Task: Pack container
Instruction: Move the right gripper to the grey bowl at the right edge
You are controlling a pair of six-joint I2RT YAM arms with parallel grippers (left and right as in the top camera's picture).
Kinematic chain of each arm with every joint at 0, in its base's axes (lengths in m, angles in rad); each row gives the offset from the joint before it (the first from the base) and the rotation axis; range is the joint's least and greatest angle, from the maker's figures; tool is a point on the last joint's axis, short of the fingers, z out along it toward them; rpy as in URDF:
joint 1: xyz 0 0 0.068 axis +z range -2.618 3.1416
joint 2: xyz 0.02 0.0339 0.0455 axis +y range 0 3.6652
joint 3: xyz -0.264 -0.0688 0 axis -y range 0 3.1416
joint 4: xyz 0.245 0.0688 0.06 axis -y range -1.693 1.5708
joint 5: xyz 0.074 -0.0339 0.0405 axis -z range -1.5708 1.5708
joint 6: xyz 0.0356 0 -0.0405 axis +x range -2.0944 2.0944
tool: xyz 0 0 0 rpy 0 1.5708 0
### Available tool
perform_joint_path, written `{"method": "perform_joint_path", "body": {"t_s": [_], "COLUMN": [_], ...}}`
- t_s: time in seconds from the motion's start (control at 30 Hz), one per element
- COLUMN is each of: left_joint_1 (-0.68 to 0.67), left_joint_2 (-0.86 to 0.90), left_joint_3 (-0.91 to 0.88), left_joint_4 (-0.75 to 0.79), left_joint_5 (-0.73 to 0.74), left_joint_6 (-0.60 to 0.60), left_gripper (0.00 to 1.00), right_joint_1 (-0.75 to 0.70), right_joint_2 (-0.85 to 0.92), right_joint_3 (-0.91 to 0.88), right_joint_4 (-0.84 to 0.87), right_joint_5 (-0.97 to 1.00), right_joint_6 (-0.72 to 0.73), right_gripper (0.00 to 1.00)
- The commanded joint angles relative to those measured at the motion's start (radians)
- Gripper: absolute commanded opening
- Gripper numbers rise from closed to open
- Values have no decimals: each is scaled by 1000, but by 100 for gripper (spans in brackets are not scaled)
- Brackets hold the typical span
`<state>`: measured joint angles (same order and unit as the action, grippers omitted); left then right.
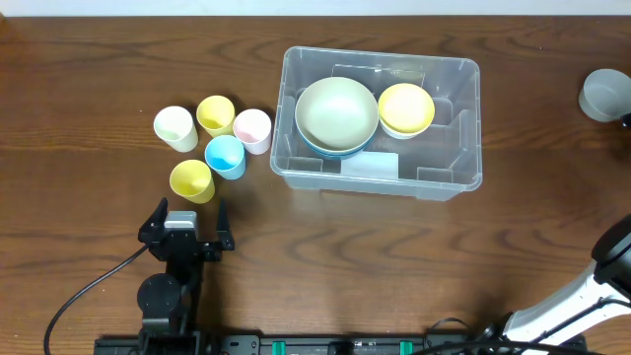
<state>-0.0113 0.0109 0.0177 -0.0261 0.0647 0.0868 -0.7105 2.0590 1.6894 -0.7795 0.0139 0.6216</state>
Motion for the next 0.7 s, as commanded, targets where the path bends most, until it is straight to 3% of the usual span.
{"method": "perform_joint_path", "body": {"t_s": [0.0,0.23,0.43,0.67], "left_joint_1": [4,4,4,4], "left_joint_2": [-6,-6,-6,-6], "left_joint_3": [-14,-14,-14,-14], "left_joint_4": [-38,-39,-39,-38], "left_joint_5": [14,14,14,14], "left_joint_6": [14,14,14,14], "left_gripper": [98,98,98,98], "right_joint_1": [4,52,157,306], "right_joint_2": [-10,-10,-12,-12], "right_joint_3": [5,5,5,75], "right_joint_4": [-37,-152,-122,-90], "right_joint_5": [1,-20,-53,65], "right_joint_6": [-14,-16,-136,-177], "right_gripper": [98,79,82,88]}}
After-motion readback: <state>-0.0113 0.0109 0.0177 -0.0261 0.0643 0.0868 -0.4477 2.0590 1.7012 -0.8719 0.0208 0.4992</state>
